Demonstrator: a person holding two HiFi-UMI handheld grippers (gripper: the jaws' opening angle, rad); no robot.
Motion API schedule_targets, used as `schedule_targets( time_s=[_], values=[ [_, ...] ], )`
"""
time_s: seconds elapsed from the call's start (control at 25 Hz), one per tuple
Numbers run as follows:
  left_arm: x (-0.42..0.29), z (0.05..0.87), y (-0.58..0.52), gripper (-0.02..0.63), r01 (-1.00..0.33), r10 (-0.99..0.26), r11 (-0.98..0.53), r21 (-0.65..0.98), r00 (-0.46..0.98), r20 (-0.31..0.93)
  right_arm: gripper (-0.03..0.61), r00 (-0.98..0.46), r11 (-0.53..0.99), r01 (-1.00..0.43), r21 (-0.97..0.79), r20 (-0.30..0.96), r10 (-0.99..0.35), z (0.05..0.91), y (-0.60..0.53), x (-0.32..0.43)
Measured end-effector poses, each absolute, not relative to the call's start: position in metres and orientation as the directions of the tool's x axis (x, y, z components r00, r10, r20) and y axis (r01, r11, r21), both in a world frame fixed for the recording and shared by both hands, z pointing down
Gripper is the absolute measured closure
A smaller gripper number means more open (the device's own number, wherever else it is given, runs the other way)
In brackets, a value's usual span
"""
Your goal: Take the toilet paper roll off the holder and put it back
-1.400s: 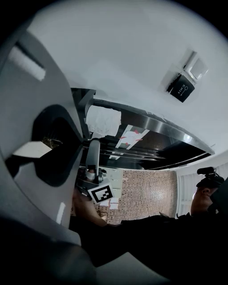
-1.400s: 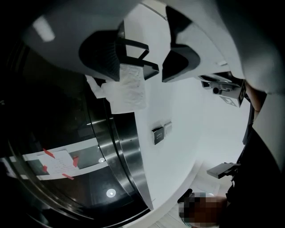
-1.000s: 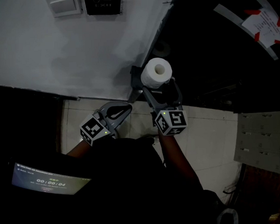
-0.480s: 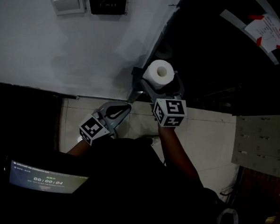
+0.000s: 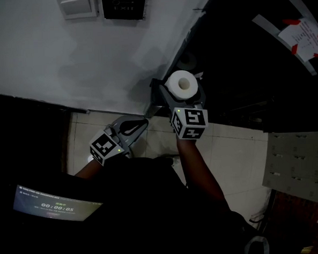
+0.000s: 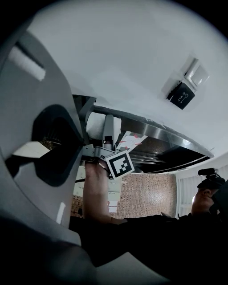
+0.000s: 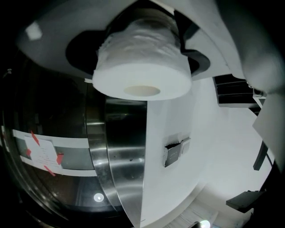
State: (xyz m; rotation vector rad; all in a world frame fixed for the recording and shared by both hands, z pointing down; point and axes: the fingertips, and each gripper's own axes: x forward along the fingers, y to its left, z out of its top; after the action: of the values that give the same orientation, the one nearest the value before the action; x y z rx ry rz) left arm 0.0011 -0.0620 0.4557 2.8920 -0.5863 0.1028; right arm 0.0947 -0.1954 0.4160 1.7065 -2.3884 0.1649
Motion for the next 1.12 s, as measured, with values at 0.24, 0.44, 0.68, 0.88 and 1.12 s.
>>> schedule_targets(
  time_s=[0.24,0.44,0.68,0.88,1.12],
  values=[
    [-0.002,0.457,-0.063,0.611,-0.401,-0.386,-0.900,0.172,0.916,0.112,0.107,-0.320,0.331,-0.943,0.021,0.210,-0.924,0.414,-0.193,0.095],
    [-0.001,0.456,-0.063,0.611,-0.394,-0.380,-0.904,0.168,0.919,0.109,0.107,-0.321,0.334,-0.942,0.035,0.201,-0.925,0.405,-0.188,0.097],
    [0.009,0.456,-0.060,0.611,-0.386,-0.374,-0.906,0.171,0.922,0.102,0.107,-0.329,0.340,-0.940,0.015,0.224,-0.918,0.401,-0.183,0.109],
    [0.017,0.456,-0.055,0.611,-0.378,-0.365,-0.910,0.169,0.926,0.099,0.107,-0.315,0.325,-0.946,0.009,0.220,-0.923,0.398,-0.174,0.127],
    [0.019,0.455,-0.053,0.611,-0.367,-0.355,-0.915,0.169,0.929,0.101,0.107,-0.258,0.264,-0.965,-0.001,0.212,-0.943,0.393,-0.171,0.168]
  ],
)
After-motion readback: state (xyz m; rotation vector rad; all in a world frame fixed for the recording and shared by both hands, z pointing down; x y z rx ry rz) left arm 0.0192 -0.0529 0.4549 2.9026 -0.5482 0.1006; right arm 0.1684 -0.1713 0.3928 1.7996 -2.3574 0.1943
